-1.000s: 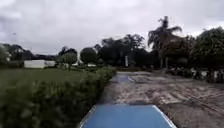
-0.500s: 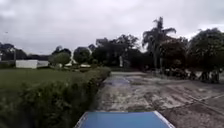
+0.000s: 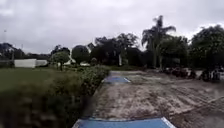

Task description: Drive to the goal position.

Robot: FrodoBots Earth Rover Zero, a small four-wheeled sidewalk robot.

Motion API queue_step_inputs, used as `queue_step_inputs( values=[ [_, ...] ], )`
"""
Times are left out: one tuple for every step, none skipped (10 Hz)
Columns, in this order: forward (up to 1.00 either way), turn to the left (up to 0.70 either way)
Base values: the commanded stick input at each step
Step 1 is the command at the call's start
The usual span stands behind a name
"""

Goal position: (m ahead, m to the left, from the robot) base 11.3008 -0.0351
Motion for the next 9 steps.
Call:
queue_step_inputs(
  values=[
    [0.50, 0.00],
    [0.50, 0.00],
    [0.50, 0.00],
    [0.50, 0.00],
    [0.50, 0.00],
    [0.50, 0.00],
    [0.50, 0.00],
    [0.50, 0.00],
    [0.50, 0.00]
  ],
)
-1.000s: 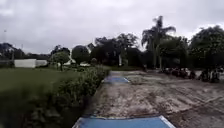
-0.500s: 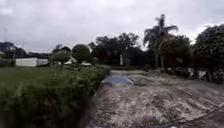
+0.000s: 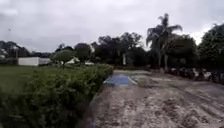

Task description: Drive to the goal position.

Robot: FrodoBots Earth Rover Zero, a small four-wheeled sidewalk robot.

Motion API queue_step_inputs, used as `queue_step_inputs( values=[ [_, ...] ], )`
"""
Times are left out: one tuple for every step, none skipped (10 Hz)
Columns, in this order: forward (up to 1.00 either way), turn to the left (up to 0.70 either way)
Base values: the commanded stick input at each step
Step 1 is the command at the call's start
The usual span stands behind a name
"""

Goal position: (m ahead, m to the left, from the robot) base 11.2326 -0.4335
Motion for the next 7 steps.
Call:
queue_step_inputs(
  values=[
    [0.50, 0.00],
    [0.50, 0.00],
    [0.50, -0.22],
    [0.50, -0.50],
    [0.50, -0.46],
    [0.50, -0.22],
    [0.50, -0.08]
  ],
)
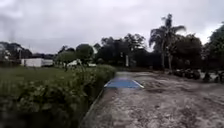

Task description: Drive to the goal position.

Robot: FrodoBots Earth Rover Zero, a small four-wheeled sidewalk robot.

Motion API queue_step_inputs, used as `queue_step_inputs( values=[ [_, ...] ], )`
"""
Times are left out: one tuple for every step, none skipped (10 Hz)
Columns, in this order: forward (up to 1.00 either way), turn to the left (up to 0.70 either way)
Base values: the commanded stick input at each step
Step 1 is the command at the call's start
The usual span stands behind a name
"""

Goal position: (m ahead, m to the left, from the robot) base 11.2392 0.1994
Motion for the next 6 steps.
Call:
queue_step_inputs(
  values=[
    [0.50, 0.00],
    [0.50, 0.00],
    [0.50, 0.00],
    [0.50, 0.00],
    [0.50, 0.00],
    [0.50, 0.00]
  ],
)
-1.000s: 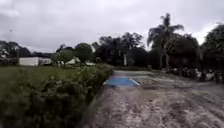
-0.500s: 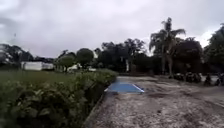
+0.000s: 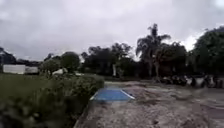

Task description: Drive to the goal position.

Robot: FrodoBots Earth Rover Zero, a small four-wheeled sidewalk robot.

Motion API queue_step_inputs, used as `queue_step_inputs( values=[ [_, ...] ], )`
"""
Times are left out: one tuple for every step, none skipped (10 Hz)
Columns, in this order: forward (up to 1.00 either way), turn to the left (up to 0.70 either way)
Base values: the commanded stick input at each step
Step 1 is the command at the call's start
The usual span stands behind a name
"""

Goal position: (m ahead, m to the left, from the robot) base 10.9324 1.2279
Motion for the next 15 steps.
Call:
queue_step_inputs(
  values=[
    [0.50, 0.00],
    [0.50, 0.00],
    [0.50, 0.00],
    [0.50, 0.00],
    [0.50, 0.00],
    [0.50, 0.00],
    [0.50, 0.00],
    [0.50, 0.00],
    [0.50, 0.00],
    [0.50, 0.00],
    [0.50, 0.00],
    [0.50, 0.00],
    [0.50, 0.00],
    [0.50, 0.00],
    [0.50, 0.00]
  ],
)
